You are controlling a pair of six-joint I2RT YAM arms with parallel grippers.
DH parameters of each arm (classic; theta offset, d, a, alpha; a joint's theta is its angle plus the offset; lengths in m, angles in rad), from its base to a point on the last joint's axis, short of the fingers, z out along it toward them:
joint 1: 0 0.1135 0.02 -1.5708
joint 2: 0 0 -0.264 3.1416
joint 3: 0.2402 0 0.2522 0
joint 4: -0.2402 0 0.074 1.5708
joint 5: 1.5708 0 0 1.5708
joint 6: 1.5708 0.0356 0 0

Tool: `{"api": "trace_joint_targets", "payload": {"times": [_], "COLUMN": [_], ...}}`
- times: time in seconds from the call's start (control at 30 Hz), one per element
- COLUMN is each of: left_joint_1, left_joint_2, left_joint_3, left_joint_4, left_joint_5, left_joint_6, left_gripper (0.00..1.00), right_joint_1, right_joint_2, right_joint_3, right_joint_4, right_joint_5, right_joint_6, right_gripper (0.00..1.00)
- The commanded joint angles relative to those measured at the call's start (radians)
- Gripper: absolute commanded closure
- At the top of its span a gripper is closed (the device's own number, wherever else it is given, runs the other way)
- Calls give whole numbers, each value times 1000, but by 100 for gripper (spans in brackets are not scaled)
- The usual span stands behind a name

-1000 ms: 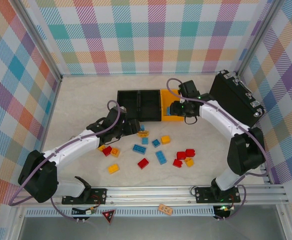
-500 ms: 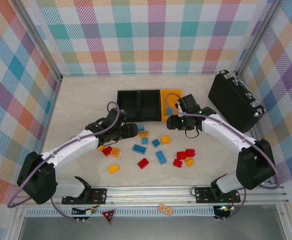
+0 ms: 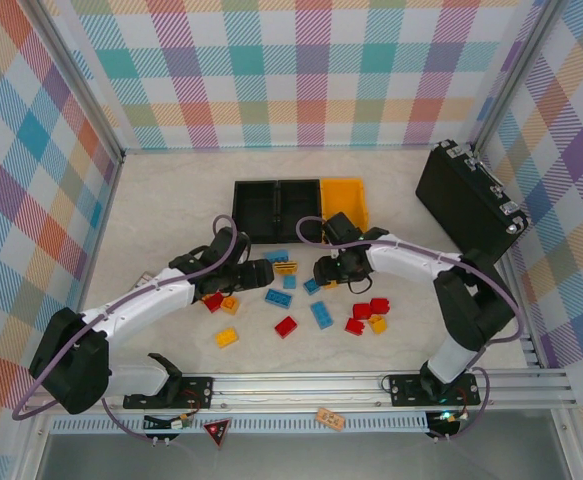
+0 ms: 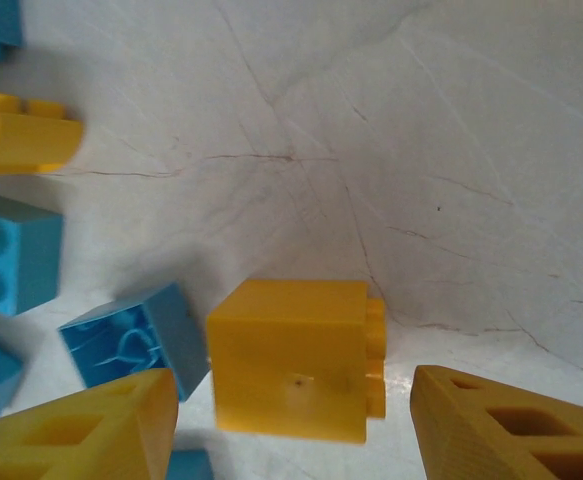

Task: Sort the legos into containers by color
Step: Pick up the lego from the center of the table, then place the lego in the container.

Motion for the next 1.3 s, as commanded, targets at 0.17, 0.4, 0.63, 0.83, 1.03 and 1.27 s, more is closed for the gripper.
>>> {"api": "trace_joint_targets", "payload": {"times": [0.17,0.4,0.63,0.83,1.03,1.27], "left_joint_1": [-12,-15,-15,-3,78,183], "left_joint_2": [-10,-2,2,1,-25,-44], "left_joint_3": [-34,-34,-31,1,8,26], "left_joint_4": [45,59,99,116,116,116], "left_joint_5": [15,13,4,18,84,155], "left_joint_6": [-26,-28,-63,-68,-60,-33], "left_gripper": [21,22,21,21,21,20], "right_joint_1": [3,3,3,3,2,-14], "right_joint_2": [66,33,-2,71,214,394], "right_joint_3": [27,56,179,337,552,779], "right_joint_4": [12,-37,-122,-156,-204,-279], "right_joint_5": [40,66,60,34,35,31], "right_joint_6": [18,7,-9,-19,-42,-37], "right_gripper": [46,58,58,58,57,58]}}
